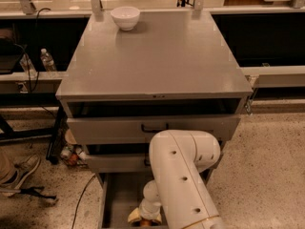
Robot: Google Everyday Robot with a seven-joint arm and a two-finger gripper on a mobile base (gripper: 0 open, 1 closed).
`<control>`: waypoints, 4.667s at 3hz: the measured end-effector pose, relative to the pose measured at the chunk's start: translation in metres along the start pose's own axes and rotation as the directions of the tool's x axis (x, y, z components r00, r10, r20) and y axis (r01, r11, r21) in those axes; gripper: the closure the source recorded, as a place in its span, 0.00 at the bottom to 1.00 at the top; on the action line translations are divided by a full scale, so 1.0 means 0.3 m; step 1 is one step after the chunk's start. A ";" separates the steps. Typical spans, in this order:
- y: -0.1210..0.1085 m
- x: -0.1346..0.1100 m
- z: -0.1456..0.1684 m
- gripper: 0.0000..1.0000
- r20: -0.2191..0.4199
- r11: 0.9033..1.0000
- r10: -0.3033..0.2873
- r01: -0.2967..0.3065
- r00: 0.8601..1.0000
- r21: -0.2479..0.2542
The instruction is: Pick orange from bottom drawer and place on counter
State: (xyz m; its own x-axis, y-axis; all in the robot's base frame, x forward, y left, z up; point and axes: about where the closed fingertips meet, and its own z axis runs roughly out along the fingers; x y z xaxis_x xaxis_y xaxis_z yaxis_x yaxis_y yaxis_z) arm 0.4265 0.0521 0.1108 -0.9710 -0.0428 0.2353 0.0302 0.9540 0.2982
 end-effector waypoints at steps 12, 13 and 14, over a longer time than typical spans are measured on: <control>-0.237 0.244 -1.125 1.00 0.564 0.894 -0.222 0.397 0.795 -0.208; -0.266 0.270 -1.173 1.00 0.594 0.899 -0.208 0.391 0.777 -0.197; -0.262 0.268 -1.170 1.00 0.592 0.898 -0.210 0.393 0.778 -0.198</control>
Offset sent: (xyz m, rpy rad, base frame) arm 0.0108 -0.0108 0.0265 0.0160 -0.0515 0.0139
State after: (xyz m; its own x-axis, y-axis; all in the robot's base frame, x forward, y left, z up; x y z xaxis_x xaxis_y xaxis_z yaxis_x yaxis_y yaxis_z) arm 0.4292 -0.1303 0.4310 -0.9020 -0.0582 -0.4277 -0.3079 0.7811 0.5431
